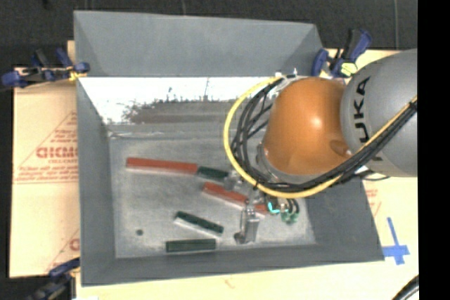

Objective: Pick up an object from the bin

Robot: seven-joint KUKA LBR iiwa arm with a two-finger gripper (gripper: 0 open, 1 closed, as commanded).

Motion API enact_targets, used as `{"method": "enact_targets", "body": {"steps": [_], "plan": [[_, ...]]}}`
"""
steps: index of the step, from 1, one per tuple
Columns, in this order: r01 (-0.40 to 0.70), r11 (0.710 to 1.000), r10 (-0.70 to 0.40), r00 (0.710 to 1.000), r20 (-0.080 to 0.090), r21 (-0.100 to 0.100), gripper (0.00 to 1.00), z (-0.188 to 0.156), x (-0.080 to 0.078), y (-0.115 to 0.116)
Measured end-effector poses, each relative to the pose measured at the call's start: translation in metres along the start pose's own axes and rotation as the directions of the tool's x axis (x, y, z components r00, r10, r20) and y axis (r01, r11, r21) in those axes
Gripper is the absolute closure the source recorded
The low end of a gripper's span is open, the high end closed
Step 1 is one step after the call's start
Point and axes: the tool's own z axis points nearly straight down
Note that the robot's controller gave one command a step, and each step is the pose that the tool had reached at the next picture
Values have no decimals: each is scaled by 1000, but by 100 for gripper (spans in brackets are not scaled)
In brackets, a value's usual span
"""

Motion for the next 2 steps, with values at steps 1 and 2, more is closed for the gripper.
{"method": "enact_targets", "body": {"steps": [1, 2], "plan": [[-2, 1000, 2, 1000, 8, -1, 0, -4, -2, 0], [61, 998, -61, 998, 15, 2, 0, 61, -24, 11]]}}
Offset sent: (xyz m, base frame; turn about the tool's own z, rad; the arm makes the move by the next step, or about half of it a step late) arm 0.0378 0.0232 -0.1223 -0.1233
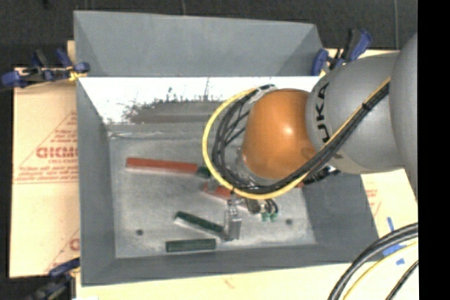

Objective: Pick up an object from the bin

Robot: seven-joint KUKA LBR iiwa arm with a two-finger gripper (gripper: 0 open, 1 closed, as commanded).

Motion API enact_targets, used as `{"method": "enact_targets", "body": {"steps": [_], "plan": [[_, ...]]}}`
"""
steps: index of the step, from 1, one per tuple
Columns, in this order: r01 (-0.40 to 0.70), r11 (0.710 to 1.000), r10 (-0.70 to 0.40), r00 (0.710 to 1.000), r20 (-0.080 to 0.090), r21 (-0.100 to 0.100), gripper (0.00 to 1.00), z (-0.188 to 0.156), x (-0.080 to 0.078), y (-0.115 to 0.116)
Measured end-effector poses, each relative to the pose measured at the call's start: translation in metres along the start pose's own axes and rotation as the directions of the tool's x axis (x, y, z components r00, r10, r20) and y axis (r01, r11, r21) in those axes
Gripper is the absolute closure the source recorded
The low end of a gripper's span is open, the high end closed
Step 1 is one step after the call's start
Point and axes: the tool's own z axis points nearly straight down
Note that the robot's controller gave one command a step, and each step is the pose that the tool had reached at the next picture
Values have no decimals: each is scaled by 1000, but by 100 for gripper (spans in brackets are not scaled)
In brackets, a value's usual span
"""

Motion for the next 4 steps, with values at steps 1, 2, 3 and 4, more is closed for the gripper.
{"method": "enact_targets", "body": {"steps": [1, 2, 3, 4], "plan": [[123, 992, -123, 992, -5, 0, 0, 60, -8, 41], [-21, 1000, 21, 1000, -7, -4, 100, 59, 5, 10], [-24, 1000, 24, 1000, -9, -2, 0, 62, 6, 8], [-24, 1000, 24, 1000, -6, -3, 100, 60, 5, 9]]}}
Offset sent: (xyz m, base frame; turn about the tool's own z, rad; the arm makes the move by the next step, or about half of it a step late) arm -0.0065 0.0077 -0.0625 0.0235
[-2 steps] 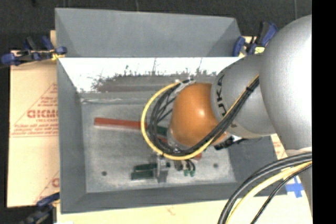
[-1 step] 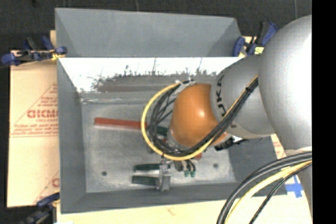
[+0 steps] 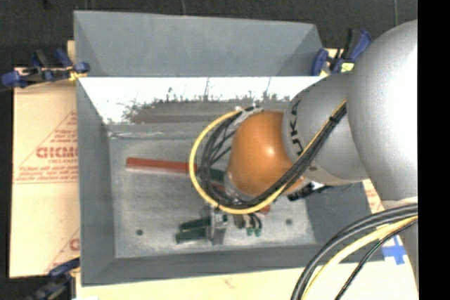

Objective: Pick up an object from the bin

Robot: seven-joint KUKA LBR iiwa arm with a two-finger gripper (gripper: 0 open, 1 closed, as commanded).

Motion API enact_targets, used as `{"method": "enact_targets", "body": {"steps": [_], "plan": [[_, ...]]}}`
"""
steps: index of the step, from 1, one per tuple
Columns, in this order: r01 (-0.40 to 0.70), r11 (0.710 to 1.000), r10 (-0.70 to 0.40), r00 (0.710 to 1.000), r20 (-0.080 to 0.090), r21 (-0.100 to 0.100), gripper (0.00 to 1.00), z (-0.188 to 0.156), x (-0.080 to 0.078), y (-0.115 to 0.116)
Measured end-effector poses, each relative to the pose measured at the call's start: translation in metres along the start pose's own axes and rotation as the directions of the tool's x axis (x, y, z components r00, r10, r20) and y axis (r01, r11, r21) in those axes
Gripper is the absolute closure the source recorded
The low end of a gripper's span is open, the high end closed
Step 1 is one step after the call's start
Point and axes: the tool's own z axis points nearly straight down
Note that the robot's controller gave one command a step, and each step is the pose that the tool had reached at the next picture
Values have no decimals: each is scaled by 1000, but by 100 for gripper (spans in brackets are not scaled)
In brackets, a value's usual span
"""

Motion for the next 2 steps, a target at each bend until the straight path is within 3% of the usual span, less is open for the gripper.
{"method": "enact_targets", "body": {"steps": [1, 2], "plan": [[0, 1000, 0, 1000, 0, 0, 100, 0, 0, 0], [-29, 1000, 29, 1000, 7, 1, 100, -176, -26, -9]]}}
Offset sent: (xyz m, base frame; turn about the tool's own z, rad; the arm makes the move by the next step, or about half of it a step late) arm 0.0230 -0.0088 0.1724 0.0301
